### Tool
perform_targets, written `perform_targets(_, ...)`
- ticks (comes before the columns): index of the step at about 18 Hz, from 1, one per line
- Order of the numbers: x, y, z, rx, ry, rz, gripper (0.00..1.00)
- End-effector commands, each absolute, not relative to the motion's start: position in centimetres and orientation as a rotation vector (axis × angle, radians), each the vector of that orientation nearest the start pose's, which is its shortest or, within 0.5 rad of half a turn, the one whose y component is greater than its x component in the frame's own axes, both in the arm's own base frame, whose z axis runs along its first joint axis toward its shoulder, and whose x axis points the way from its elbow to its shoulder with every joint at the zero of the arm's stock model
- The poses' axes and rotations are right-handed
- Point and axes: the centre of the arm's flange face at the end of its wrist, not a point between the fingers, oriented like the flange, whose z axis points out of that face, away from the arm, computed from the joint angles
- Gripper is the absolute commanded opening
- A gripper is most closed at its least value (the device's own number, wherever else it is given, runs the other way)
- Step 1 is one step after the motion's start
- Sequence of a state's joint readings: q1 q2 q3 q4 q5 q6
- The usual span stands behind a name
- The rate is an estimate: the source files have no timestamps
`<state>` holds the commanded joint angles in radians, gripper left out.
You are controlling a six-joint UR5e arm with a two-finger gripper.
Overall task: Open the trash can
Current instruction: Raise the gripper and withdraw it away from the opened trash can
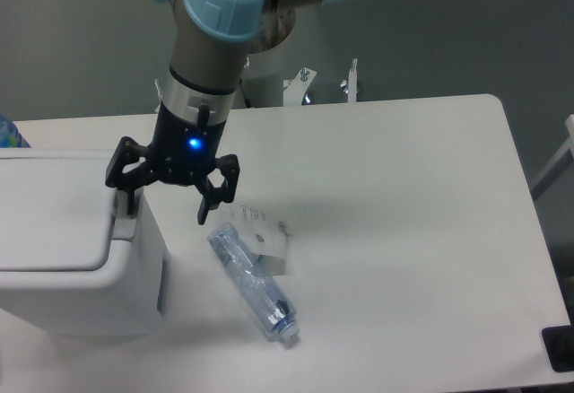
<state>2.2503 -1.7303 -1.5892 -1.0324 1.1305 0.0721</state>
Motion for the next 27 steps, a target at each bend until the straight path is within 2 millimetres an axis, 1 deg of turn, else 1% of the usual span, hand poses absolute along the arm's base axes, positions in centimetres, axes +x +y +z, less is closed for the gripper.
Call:
perform_targets(3, -22.7, 56.2, 46.2, -2.540, -0.683, -0.373, 1.00)
perform_targets(6, -22.7, 56.2, 46.9, -2.530, -0.676, -0.365, 1.00)
perform_targets(9, -22.8, 56.3, 48.5, -2.508, -0.648, -0.336, 1.00)
perform_targets(11, -23.4, 56.5, 50.1, -2.491, -0.640, -0.298, 1.00)
perform_targets(12, -24.1, 56.4, 51.1, -2.475, -0.642, -0.275, 1.00)
perform_targets(13, -25.2, 56.0, 52.0, -2.459, -0.663, -0.245, 1.00)
perform_targets(15, -28.3, 54.5, 53.9, -2.418, -0.714, -0.180, 1.00)
perform_targets(17, -30.7, 53.3, 55.5, -2.378, -0.750, -0.139, 1.00)
perform_targets(19, -33.1, 51.4, 57.1, -2.337, -0.794, -0.097, 1.00)
perform_targets(21, -35.3, 48.7, 58.6, -2.297, -0.838, -0.048, 1.00)
perform_targets(22, -36.1, 47.7, 59.0, -2.290, -0.845, -0.026, 1.00)
perform_targets(24, -37.7, 45.9, 59.0, -2.319, -0.801, 0.046, 1.00)
perform_targets(26, -39.1, 43.9, 58.9, -2.393, -0.765, 0.218, 1.00)
perform_targets(27, -39.5, 43.3, 58.2, -2.446, -0.763, 0.298, 1.00)
